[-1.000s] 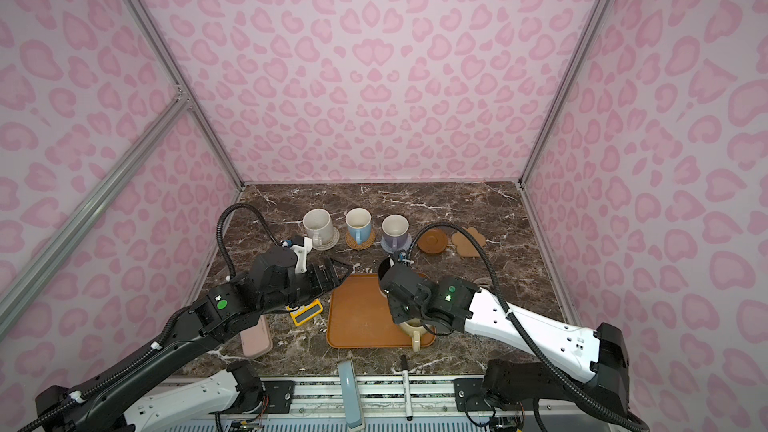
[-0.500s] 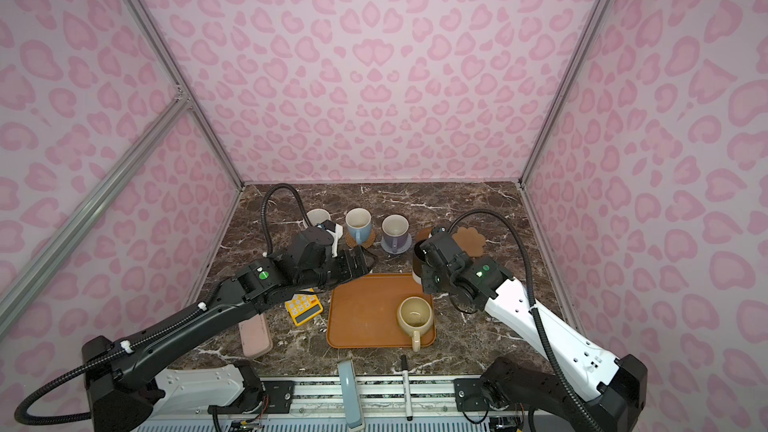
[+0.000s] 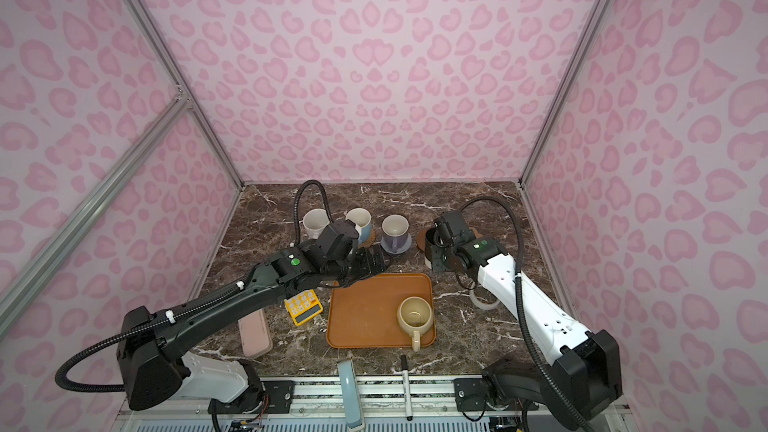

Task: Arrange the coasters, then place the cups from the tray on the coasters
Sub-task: 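Carry the black mug with the right gripper toward the round wooden coaster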

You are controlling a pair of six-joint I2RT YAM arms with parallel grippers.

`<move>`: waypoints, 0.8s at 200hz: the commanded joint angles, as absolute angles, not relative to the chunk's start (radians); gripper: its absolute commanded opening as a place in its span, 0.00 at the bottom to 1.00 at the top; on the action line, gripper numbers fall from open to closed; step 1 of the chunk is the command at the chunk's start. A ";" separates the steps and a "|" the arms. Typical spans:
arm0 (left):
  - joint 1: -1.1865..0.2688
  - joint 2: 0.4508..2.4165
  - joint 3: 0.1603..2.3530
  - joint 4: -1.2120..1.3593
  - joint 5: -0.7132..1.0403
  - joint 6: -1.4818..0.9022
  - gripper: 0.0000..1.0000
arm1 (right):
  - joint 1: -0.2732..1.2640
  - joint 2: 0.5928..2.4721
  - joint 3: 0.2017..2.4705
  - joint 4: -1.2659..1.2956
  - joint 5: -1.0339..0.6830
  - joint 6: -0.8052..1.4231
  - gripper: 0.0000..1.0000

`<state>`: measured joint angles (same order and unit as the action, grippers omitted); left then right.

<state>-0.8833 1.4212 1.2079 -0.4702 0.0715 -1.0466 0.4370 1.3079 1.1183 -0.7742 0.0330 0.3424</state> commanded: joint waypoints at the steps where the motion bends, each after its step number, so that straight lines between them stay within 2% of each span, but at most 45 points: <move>1: -0.882 1.443 1.224 -0.420 0.080 -1.047 0.98 | 0.418 1.358 1.146 -0.650 0.046 0.306 0.00; 82: -0.881 1.517 1.270 -0.393 0.108 -1.030 0.98 | 0.377 1.646 1.330 -0.583 0.082 0.278 0.00; 122: -0.882 1.511 1.251 -0.390 0.104 -1.026 0.98 | 0.372 1.705 1.335 -0.552 0.154 0.273 0.00; 160: -0.881 1.520 1.250 -0.385 0.112 -1.030 0.98 | 0.364 1.743 1.331 -0.516 0.143 0.275 0.00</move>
